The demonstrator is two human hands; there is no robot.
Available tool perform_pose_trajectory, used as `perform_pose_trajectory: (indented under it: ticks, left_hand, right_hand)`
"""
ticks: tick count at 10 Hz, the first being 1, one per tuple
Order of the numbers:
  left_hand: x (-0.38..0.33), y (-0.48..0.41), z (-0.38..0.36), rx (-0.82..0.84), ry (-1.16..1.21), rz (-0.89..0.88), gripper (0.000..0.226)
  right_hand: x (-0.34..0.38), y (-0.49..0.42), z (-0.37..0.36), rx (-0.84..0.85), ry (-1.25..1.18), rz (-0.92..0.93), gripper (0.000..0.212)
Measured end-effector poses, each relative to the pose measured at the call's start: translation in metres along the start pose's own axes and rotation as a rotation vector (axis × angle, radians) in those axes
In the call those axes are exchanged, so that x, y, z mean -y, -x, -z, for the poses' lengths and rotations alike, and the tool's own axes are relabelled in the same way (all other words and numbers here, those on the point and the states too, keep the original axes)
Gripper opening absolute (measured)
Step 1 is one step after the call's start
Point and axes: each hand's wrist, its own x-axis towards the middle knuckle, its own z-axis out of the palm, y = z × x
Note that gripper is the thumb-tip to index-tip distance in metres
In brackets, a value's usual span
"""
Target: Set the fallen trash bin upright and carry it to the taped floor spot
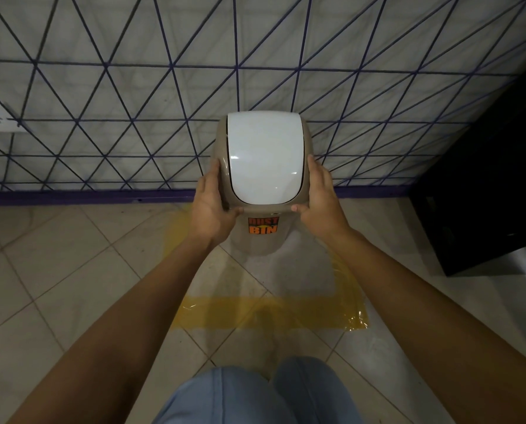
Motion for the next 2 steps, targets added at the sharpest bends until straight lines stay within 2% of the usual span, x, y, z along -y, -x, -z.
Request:
perform_pose_trajectory:
  ticks: [2]
  left_hand:
    - [-0.023,0.014,0.010,-0.047,0.026,-0.024,0.088]
  right_hand:
    - [0.020,0.008,0.021,0.016,-0.062,-0.078,0.101]
